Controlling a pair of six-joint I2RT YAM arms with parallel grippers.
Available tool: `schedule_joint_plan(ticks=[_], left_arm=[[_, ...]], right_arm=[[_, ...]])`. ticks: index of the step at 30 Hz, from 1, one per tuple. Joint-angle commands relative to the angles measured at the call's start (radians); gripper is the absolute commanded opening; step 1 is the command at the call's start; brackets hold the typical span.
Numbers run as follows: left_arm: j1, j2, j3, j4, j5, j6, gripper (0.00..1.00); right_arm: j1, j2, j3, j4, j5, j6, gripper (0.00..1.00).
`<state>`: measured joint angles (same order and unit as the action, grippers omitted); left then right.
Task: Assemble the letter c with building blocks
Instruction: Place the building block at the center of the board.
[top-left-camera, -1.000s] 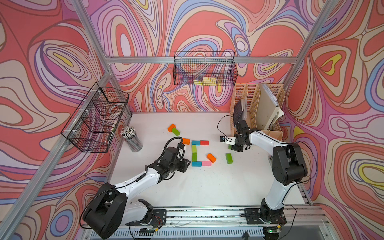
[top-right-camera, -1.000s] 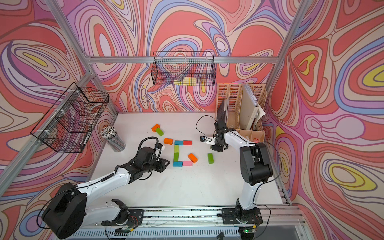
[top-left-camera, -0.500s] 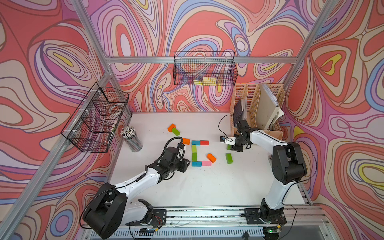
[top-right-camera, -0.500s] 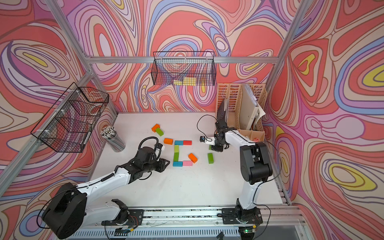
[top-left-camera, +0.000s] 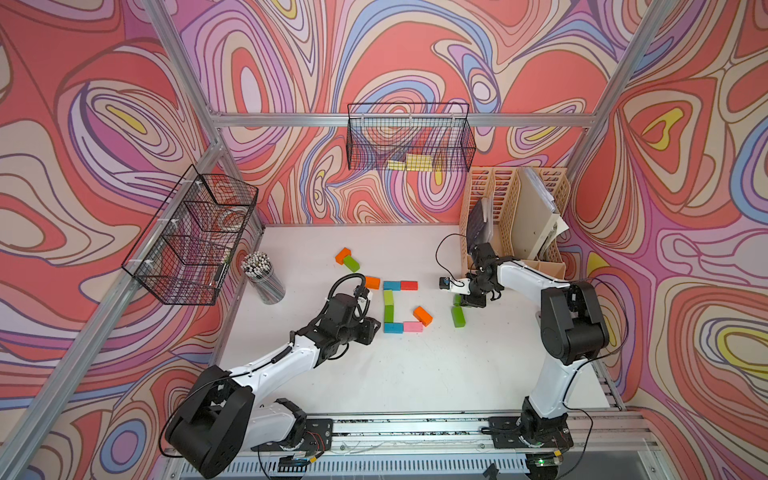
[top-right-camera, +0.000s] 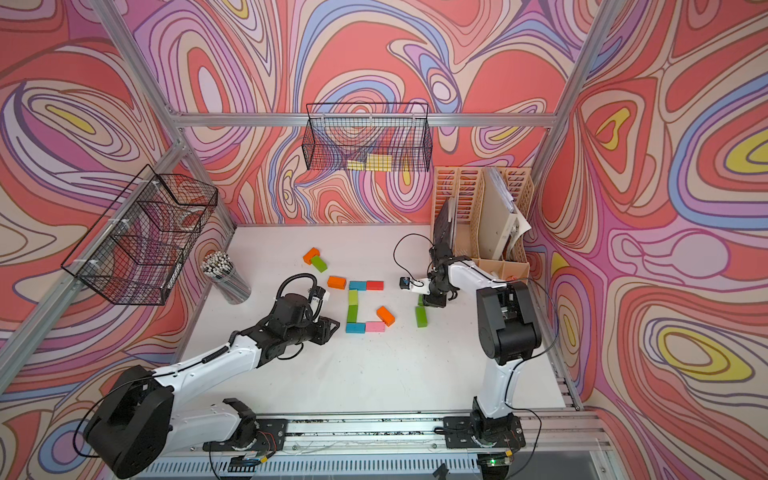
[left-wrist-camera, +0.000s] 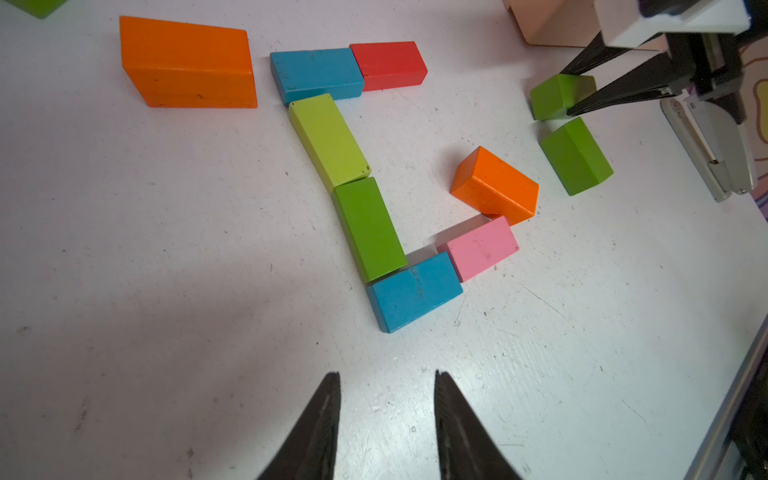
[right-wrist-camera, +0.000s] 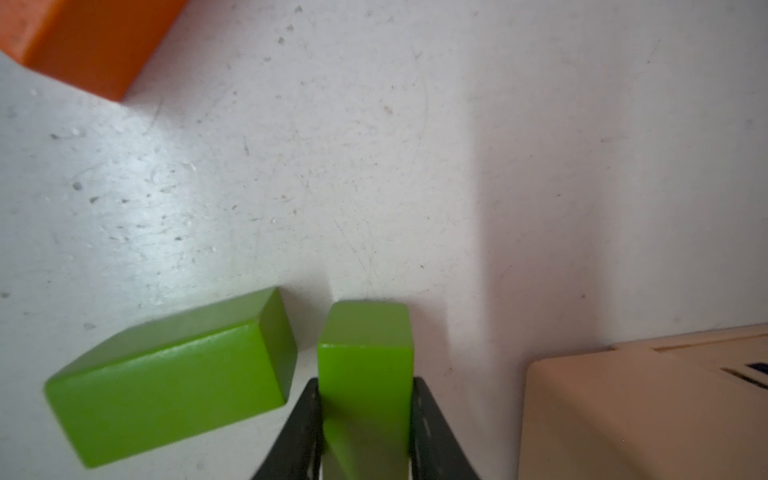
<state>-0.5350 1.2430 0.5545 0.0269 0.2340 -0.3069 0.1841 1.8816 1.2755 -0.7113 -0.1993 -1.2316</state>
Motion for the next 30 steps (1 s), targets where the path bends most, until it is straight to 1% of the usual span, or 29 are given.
schedule_joint_plan(ticks=[1, 7, 9, 12, 20, 21, 22, 25, 30], left_arm=[[0.007, -0.022, -0.008, -0.004, -0.012, 0.011, 0.40], [0.007, -0.024, -0.008, -0.004, -0.015, 0.013, 0.40], [0.007, -0.026, -0.009, -0.005, -0.018, 0.014, 0.40], [0.007, -0.029, -0.010, -0.006, -0.021, 0.014, 0.40], [0.007, -0.040, -0.011, -0.013, -0.027, 0.017, 0.40], [0.007, -0.043, -0.013, -0.013, -0.028, 0.017, 0.40], [0.007, -0.046, -0.013, -0.014, -0.029, 0.017, 0.40], [0.007, -0.051, -0.015, -0.016, -0.034, 0.019, 0.40], [0.007, -0.050, -0.015, -0.016, -0.036, 0.019, 0.40]], right_arm=[[-0.006, 0.017, 0.017, -0.015, -0.016, -0.010, 0.13], [-0.005, 0.021, 0.010, 0.001, 0.001, 0.002, 0.20], [-0.006, 0.019, 0.006, 0.015, 0.013, 0.017, 0.31], [-0.006, 0.017, 0.017, 0.025, 0.021, 0.054, 0.32], [-0.006, 0.003, 0.016, 0.026, 0.005, 0.066, 0.33], [-0.005, 0.004, 0.019, 0.022, 0.000, 0.070, 0.39], [-0.006, 0.005, 0.021, 0.020, -0.007, 0.075, 0.97], [-0.006, 0.007, 0.029, 0.029, 0.003, 0.112, 0.98], [-0.017, -0.031, 0.032, 0.004, 0.018, 0.106, 0.98]])
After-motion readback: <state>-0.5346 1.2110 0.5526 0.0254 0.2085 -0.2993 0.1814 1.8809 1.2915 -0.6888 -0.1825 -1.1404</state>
